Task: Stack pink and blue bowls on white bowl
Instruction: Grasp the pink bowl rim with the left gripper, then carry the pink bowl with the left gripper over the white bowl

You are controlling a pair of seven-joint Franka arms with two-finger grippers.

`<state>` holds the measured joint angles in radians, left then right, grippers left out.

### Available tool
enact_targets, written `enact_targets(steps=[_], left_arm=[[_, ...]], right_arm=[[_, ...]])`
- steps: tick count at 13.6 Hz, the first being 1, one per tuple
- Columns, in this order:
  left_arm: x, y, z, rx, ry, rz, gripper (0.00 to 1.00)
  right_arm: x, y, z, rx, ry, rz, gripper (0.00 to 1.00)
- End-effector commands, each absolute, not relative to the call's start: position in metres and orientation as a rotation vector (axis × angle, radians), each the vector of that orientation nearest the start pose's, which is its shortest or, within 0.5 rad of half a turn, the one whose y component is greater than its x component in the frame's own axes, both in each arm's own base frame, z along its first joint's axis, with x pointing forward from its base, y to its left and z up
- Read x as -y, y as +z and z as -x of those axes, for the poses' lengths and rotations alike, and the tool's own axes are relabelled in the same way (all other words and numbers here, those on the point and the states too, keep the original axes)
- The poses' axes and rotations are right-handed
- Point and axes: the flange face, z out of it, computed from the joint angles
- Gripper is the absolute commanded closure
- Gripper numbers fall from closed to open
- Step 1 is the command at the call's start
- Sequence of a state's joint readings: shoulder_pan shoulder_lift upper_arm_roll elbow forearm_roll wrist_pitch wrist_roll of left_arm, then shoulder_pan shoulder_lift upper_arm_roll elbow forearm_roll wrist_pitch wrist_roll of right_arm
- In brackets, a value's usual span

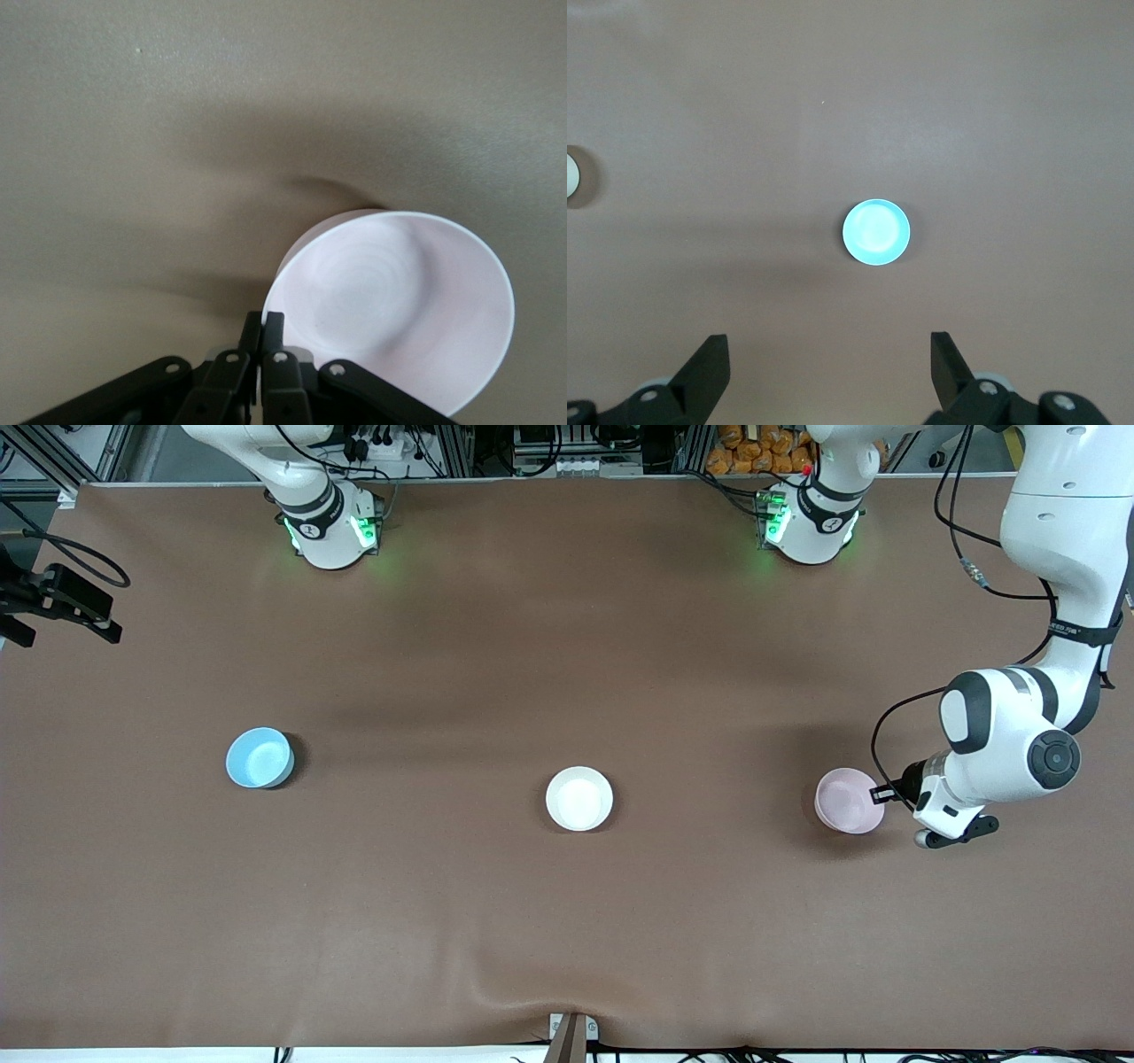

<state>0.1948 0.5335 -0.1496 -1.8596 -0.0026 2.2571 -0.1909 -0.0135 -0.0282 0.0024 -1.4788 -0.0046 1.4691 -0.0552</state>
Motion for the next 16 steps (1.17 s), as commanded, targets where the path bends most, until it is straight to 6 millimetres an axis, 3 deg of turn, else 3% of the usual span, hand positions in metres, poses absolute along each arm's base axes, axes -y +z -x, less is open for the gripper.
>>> enact_targets(steps=[1, 3, 6, 11, 14, 16], left_arm=[[-0.015, 0.285, -0.621, 0.324, 0.231, 3.191, 1.0], [0.021, 0.333, -0.621, 0.239, 0.186, 3.208, 1.0], [0.106, 0.37, -0.632, 0.032, 0.181, 3.261, 1.0], [0.248, 0.36, -0.644, -0.223, 0.165, 3.314, 1.0], [0.318, 0.344, -0.637, -0.071, 0.201, 3.332, 1.0], [0.354, 0.329, -0.633, 0.012, 0.221, 3.34, 1.0]], right_arm=[[0.006, 0.675, -0.535, 0.05, -0.034, 3.148, 0.0], [0.008, 0.675, -0.534, 0.042, -0.034, 3.148, 0.0], [0.007, 0.675, -0.535, 0.045, -0.038, 3.149, 0.0], [0.008, 0.675, -0.535, 0.042, -0.036, 3.149, 0.0], [0.008, 0.675, -0.535, 0.042, -0.036, 3.149, 0.0], [0.009, 0.675, -0.535, 0.04, -0.036, 3.151, 0.0]])
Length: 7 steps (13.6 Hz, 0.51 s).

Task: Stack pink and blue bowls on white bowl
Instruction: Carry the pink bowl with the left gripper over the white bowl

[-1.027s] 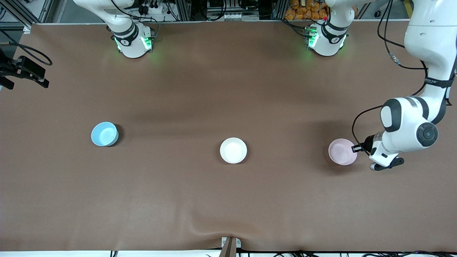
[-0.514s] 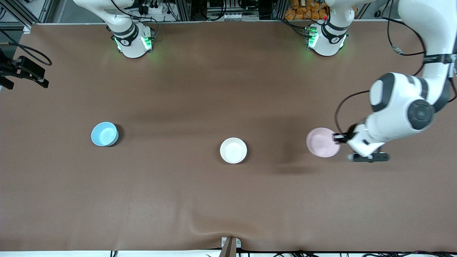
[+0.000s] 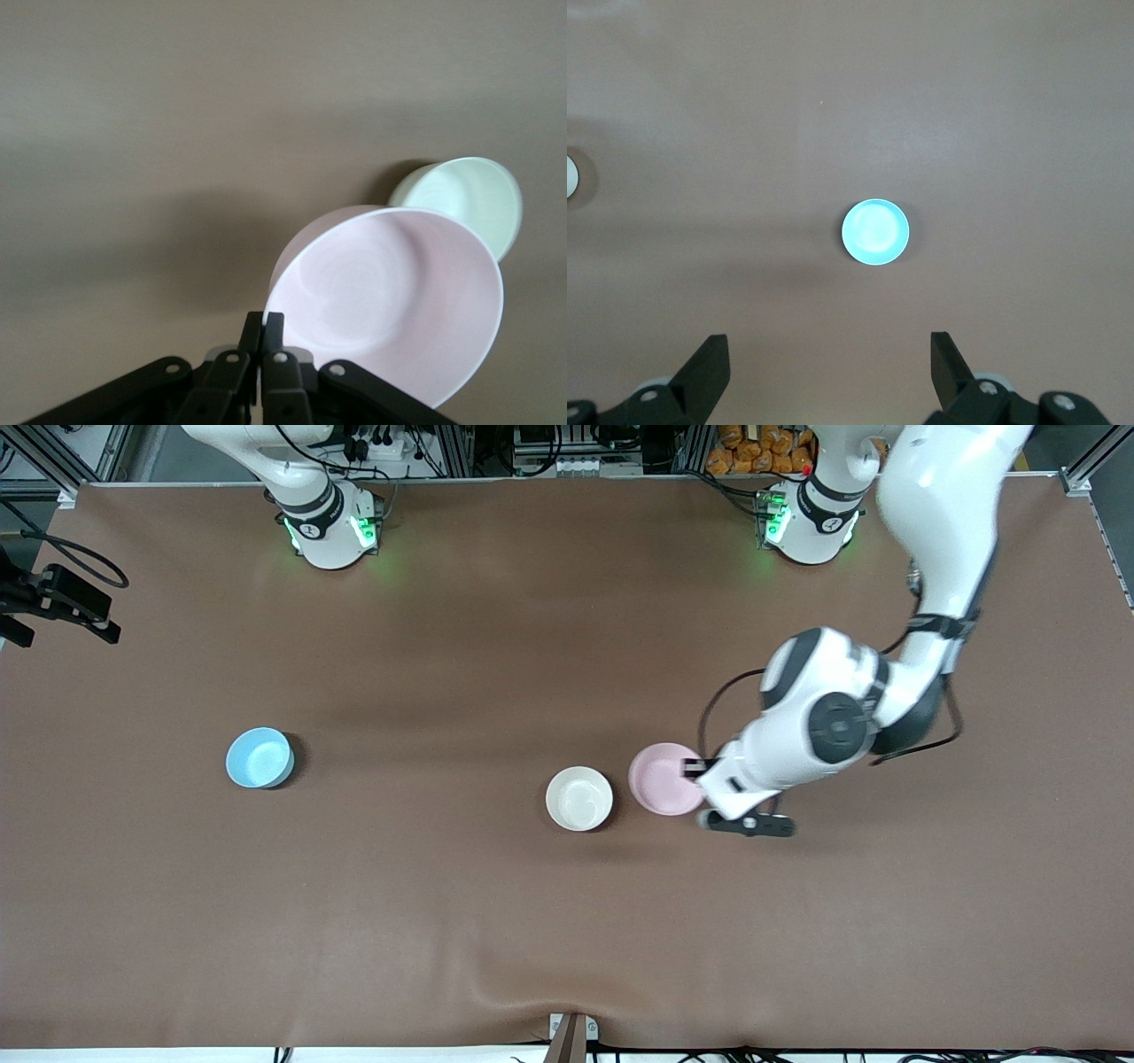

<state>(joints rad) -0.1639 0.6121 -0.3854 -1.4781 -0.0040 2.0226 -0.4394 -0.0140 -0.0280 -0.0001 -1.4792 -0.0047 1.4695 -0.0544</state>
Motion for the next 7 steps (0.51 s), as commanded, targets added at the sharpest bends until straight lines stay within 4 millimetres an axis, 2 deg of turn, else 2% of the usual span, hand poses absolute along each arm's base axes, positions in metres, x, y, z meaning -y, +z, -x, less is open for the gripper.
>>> enact_targets(steps=[1, 3, 7], left_arm=[[0.374, 0.324, -0.629, 0.06, 0.205, 3.353, 1.0], [0.399, 0.314, -0.623, 0.179, 0.16, 3.362, 1.0], [0.416, 0.286, -0.621, 0.268, 0.111, 3.37, 1.0]], right_arm=[[0.01, 0.675, -0.535, 0.037, -0.036, 3.151, 0.0], [0.011, 0.675, -0.535, 0.035, -0.036, 3.151, 0.0], [0.012, 0.675, -0.535, 0.032, -0.036, 3.151, 0.0]])
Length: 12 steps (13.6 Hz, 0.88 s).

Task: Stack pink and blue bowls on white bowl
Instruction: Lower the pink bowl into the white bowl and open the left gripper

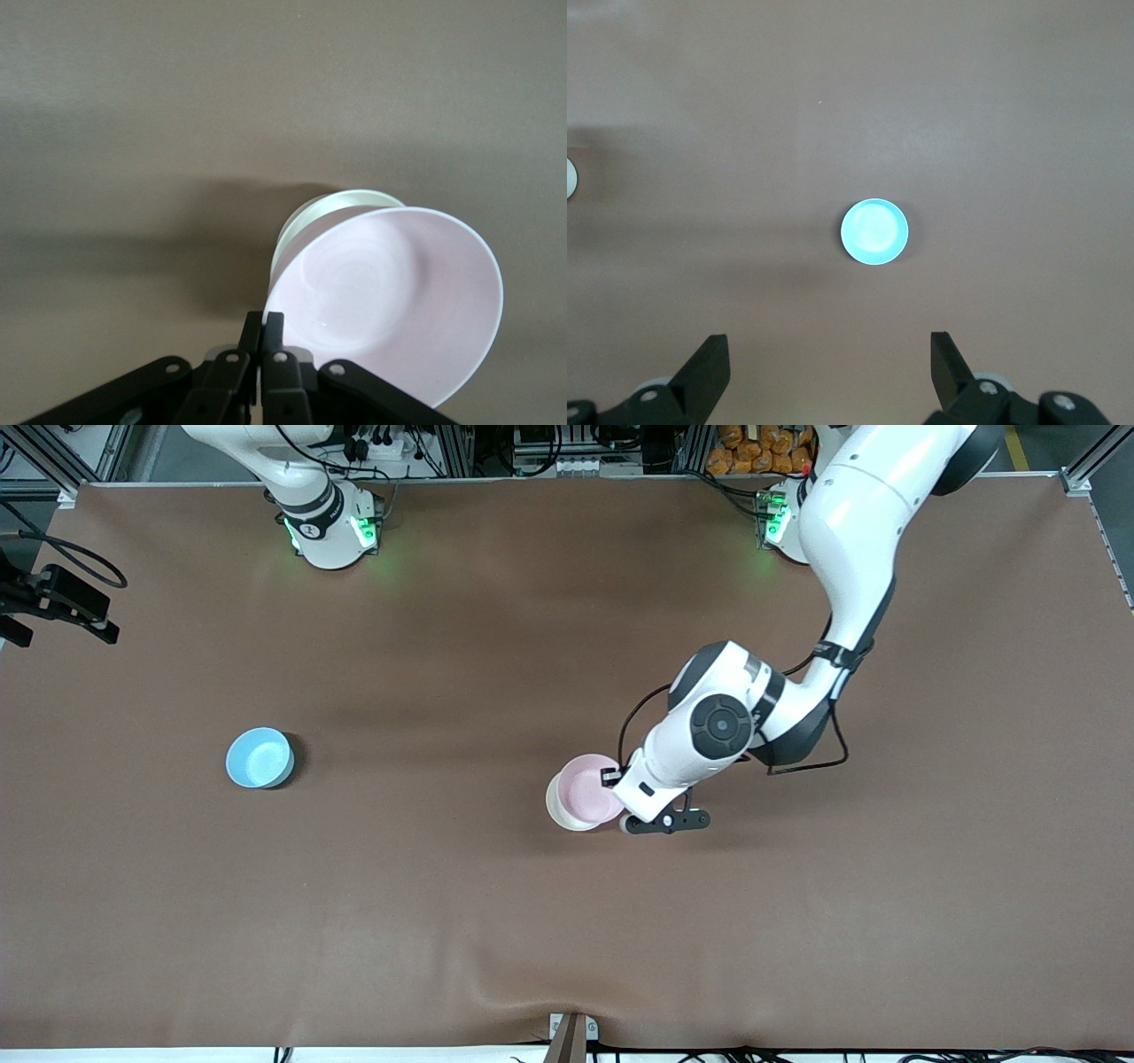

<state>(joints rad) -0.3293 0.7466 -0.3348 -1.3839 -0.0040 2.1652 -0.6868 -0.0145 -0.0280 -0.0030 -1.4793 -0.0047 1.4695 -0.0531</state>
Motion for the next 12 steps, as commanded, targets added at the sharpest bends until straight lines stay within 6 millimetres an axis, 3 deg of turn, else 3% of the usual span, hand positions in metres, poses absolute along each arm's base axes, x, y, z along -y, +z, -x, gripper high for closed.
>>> enact_targets(steps=[1, 3, 8, 9, 10, 11, 12], left_arm=[[0.419, 0.277, -0.621, 0.288, 0.106, 3.376, 1.0], [0.428, 0.263, -0.614, 0.307, 0.125, 3.371, 1.0], [0.434, 0.252, -0.607, 0.338, 0.155, 3.358, 1.0], [0.435, 0.25, -0.606, 0.337, 0.159, 3.355, 0.95], [0.435, 0.251, -0.607, 0.346, 0.159, 3.355, 0.6], [0.44, 0.253, -0.603, 0.371, 0.159, 3.352, 0.01], [0.444, 0.257, -0.601, 0.415, 0.156, 3.342, 0.0]], right_arm=[[0.012, 0.675, -0.535, 0.032, -0.036, 3.151, 0.0], [0.012, 0.675, -0.535, 0.032, -0.036, 3.153, 0.0], [0.012, 0.675, -0.535, 0.032, -0.036, 3.151, 0.0], [0.012, 0.675, -0.535, 0.032, -0.036, 3.151, 0.0], [0.013, 0.675, -0.535, 0.03, -0.036, 3.151, 0.0], [0.014, 0.674, -0.535, 0.027, -0.033, 3.153, 0.0], [0.014, 0.674, -0.535, 0.024, -0.031, 3.154, 0.0]])
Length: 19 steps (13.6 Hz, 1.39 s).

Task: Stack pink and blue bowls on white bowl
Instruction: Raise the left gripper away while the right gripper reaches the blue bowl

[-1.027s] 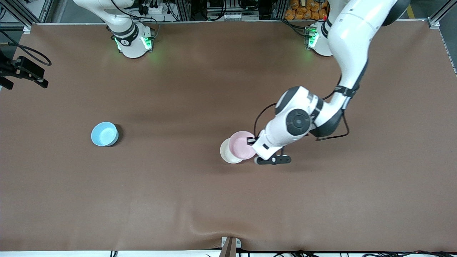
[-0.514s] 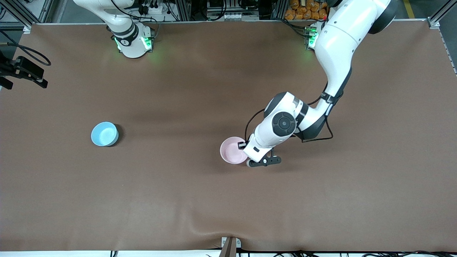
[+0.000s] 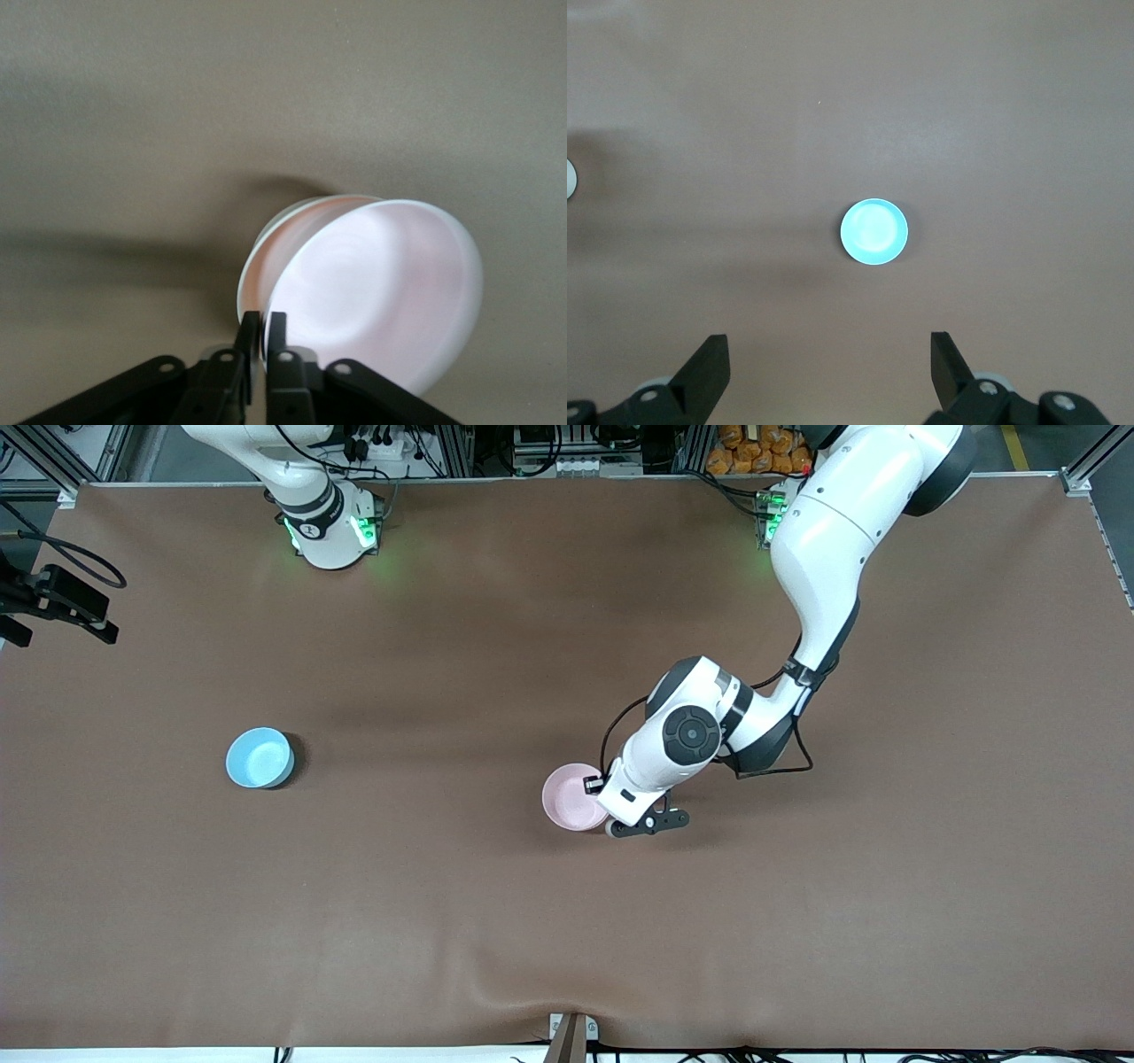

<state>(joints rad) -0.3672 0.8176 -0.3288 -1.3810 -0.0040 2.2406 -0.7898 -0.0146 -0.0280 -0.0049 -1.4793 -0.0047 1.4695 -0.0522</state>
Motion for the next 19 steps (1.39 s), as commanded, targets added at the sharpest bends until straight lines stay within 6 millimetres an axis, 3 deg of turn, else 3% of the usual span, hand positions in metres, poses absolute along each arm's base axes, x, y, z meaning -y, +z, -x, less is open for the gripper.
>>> enact_targets(steps=[1, 3, 5, 7, 9, 10, 12, 14, 16, 19], left_arm=[[0.443, 0.26, -0.6, 0.45, 0.159, 3.331, 0.0], [0.439, 0.27, -0.598, 0.448, 0.188, 3.303, 0.0], [0.423, 0.295, -0.603, 0.458, 0.207, 3.267, 0.0], [0.389, 0.346, -0.612, 0.485, 0.185, 3.216, 0.0], [0.332, 0.406, -0.622, 0.554, 0.177, 3.142, 0.0], [0.305, 0.432, -0.625, 0.594, 0.165, 3.118, 0.0], [0.248, 0.482, -0.63, 0.706, 0.13, 3.086, 0.0], [0.198, 0.517, -0.631, 0.744, 0.103, 3.073, 0.0], [0.149, 0.547, -0.63, 0.731, 0.076, 3.074, 0.0], [0.084, 0.587, -0.624, 0.684, -0.01, 3.093, 0.0]], right_arm=[[0.014, 0.672, -0.537, 0.027, -0.026, 3.154, 0.0], [0.016, 0.664, -0.542, 0.033, -0.004, 3.163, 0.0], [0.02, 0.658, -0.547, 0.033, 0.009, 3.166, 0.0], [0.027, 0.637, -0.559, 0.024, 0.072, 3.186, 0.0], [0.044, 0.628, -0.568, -0.009, 0.048, 3.196, 0.0], [0.049, 0.609, -0.581, -0.015, 0.055, 3.193, 0.0], [0.061, 0.545, -0.607, -0.037, 0.209, 3.17, 0.0], [0.069, 0.493, -0.622, -0.054, 0.326, 3.146, 0.0], [0.076, 0.454, -0.623, -0.068, 0.34, 3.14, 0.0], [0.093, 0.367, -0.603, -0.086, 0.334, 3.132, 0.0]])
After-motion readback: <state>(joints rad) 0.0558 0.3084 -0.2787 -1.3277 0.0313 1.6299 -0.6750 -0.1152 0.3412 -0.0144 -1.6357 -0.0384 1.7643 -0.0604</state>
